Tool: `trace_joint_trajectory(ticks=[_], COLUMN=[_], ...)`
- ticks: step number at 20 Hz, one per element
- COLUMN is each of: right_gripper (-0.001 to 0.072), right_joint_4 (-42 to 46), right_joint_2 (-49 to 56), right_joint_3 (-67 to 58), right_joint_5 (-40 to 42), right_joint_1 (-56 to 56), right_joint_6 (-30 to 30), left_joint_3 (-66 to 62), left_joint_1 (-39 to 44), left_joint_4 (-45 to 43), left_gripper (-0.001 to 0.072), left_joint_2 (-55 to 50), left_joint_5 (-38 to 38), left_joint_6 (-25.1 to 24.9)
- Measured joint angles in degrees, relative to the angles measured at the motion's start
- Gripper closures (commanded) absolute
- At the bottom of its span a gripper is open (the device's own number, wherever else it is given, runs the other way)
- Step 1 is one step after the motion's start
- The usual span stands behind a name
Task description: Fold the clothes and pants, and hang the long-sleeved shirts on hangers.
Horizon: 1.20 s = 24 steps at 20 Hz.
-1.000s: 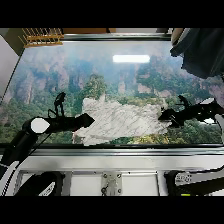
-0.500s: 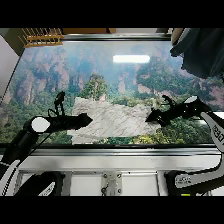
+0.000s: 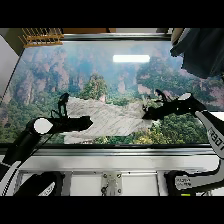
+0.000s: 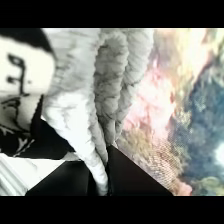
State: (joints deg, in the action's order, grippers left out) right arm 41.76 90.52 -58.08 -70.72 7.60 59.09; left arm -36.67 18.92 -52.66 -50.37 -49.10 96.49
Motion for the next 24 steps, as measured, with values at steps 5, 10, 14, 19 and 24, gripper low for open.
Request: trace_joint_trajectory(ticks=[5,10,14,19,24], right_gripper=[0.0687,0.0687,0.0688,0.0687,0.0656], right_joint_4=[2.0,8.5,25.6,34.9,37.7], right_joint_2=[-8.7,-16.8,-21.2,-26.2,-33.5], right_joint_3=[-6.4,-10.0,-9.5,-1.9,9.4], right_joint_5=[7.8,15.9,14.2,8.4,4.9], right_joint_1=[9.9,27.0,40.8,44.6,44.4], right_joint_6=[6.3,18.1,32.8,41.1,44.1], left_joint_3=[0.0,0.0,0.0,0.0,0.0], left_joint_1=[3.6,4.4,4.5,4.5,4.5], left_joint_4=[-0.2,-0.2,-0.2,-0.2,-0.2], left_gripper=[0.0699,0.0699,0.0699,0.0698,0.0698], left_joint_2=[-0.1,-0.1,-0.1,-0.1,-0.1], left_joint_5=[1.3,2.7,3.2,4.2,4.6], left_joint_6=[0.0,0.1,0.1,0.1,0.0])
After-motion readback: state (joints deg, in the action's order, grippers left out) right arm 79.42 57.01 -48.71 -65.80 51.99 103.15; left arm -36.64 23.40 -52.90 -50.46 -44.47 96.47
